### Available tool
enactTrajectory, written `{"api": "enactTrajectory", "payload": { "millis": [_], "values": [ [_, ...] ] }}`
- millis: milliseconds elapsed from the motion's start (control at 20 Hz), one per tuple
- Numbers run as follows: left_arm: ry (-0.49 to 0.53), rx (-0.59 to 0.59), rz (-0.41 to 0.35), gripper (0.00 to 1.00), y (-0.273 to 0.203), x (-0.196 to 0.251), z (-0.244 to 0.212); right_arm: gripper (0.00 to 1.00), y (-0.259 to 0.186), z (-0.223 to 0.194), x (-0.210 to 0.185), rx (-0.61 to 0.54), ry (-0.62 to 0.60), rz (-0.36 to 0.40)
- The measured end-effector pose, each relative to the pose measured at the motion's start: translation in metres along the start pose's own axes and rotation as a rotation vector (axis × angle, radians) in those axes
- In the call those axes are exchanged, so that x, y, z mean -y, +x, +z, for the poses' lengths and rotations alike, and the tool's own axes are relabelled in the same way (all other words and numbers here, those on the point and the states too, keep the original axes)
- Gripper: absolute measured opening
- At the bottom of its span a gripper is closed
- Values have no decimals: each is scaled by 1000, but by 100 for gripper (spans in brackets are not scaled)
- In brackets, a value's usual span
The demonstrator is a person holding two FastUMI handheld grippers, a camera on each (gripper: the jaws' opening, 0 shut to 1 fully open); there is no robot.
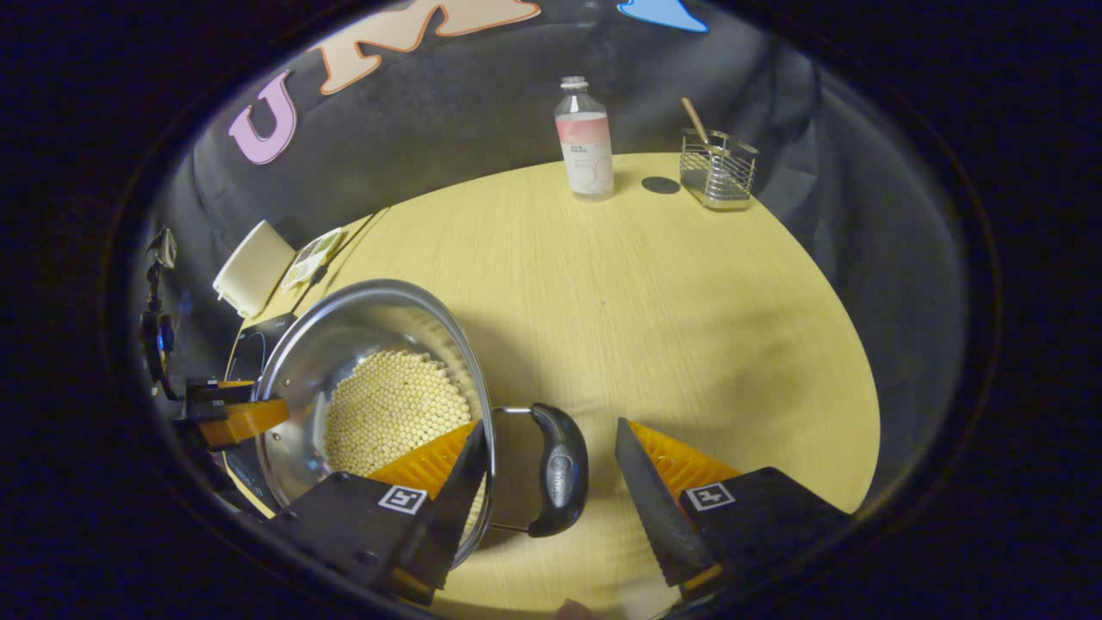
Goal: First push the handle of the pot to place it horizontally, then grasp the pot with both hands and set it on the induction cooktop.
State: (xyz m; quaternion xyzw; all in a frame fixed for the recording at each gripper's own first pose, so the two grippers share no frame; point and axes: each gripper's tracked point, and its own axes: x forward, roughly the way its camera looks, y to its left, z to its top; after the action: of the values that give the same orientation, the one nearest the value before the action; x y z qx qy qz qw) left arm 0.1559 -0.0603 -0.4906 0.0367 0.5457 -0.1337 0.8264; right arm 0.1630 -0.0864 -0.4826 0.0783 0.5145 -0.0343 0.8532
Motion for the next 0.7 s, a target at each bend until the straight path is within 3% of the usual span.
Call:
{"api": "enactTrajectory", "payload": {
  "millis": [100, 150, 200, 300, 400, 550, 600, 700],
  "values": [
    [-1, -38, -6, 82, 7, 3, -6, 89, 3, -3, 9, -13, 6, -10],
    [-6, -44, -11, 75, 9, 3, -10, 93, 3, -3, 12, -16, 22, -9],
    [-21, -48, -13, 74, 12, 3, -11, 89, 5, -4, 14, -19, 36, -3],
    [-47, -37, -12, 71, 16, 6, -7, 94, 6, -5, 13, -27, 45, 9],
    [-59, -39, -13, 69, 17, 6, -8, 84, 9, -8, 6, -36, 38, 25],
    [-95, -29, -36, 67, 19, 9, -9, 63, 14, -16, -2, -63, 15, 43],
    [-98, -28, -38, 66, 19, 10, -9, 59, 16, -16, -1, -66, 12, 47],
    [-102, -32, -40, 65, 20, 10, -10, 61, 22, -18, -2, -74, 45, 66]
  ]
}}
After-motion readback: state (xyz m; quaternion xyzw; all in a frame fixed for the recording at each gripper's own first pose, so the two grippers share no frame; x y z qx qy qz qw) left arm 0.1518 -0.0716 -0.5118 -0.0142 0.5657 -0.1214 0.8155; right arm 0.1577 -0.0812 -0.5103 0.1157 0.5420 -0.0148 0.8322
